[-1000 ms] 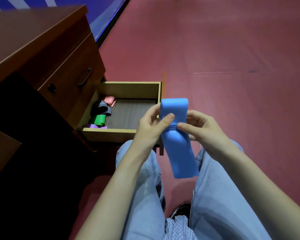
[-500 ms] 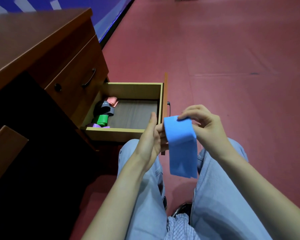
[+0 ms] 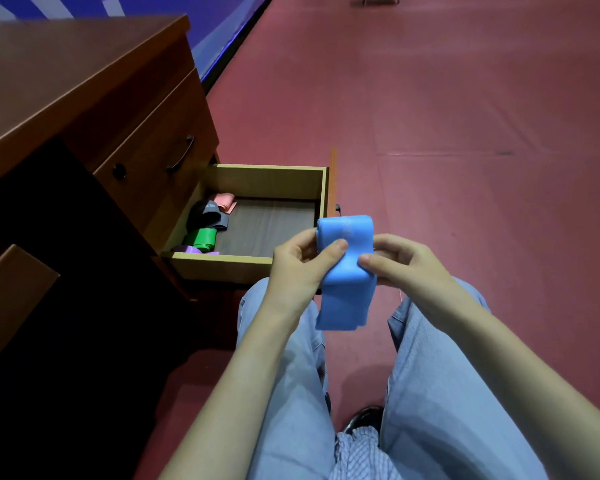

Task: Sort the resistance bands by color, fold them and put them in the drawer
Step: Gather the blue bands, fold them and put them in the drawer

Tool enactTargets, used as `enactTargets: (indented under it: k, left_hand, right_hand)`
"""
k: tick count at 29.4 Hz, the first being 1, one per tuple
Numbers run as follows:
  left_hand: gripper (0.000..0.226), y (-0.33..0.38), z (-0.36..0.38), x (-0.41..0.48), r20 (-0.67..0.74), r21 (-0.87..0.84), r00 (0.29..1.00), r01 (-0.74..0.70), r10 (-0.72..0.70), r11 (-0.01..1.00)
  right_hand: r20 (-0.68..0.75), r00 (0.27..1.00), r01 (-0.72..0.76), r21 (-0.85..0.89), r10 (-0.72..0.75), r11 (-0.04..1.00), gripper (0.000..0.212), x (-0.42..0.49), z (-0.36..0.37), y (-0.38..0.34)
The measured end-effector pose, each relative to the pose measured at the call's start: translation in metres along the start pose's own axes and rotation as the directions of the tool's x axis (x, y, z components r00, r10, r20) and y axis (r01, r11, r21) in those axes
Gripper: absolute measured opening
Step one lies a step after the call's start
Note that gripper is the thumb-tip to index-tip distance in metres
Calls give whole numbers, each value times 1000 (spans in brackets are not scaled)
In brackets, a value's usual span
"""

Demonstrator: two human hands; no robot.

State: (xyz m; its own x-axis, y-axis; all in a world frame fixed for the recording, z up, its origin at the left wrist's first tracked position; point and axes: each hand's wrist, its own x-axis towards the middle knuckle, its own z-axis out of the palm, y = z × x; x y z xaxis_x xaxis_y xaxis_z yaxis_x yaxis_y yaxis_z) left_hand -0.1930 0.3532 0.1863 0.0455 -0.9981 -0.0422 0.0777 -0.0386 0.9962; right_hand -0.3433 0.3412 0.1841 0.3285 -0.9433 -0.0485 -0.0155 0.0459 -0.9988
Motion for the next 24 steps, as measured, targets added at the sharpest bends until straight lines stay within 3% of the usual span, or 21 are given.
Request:
enactTargets:
  k: [4,8,9,12,17,20,24]
  left_hand:
    - [15,-2,-1,-1,33,-87,998,50,-48,995]
    - [67,-12,-2,-2,91,-37,950,302,-298,953]
    - [72,-14,-3,-2,88,-19,935,345,-342,938]
    - [61,-17,-6,-4,114,4,909,403,-401,915]
    - [61,-16,-13,-7,226,-177,856,506,-466,844]
    - [54,-17,-16,-6,185,-235,856,515,-482,825]
    - [20,-18,-21,-5,46,-245,915,400,-401,883]
  right_hand:
    - [-33,999,38,54,-36,998,20,2,3,-3]
    - [-156,983,107,88,-92,990,22,5,3,-5]
    - [-185,977,124,77,-108,989,23,6,3,-6]
    - [-194,971,149,43,-138,988,27,8,3,-3]
    - [-170,965,203,5,-199,979,31,8,8,11]
    - [-135,968,194,-118,-209,974,51,6,13,16]
    - [-76,985,147,-132,-158,980,61,0,21,23]
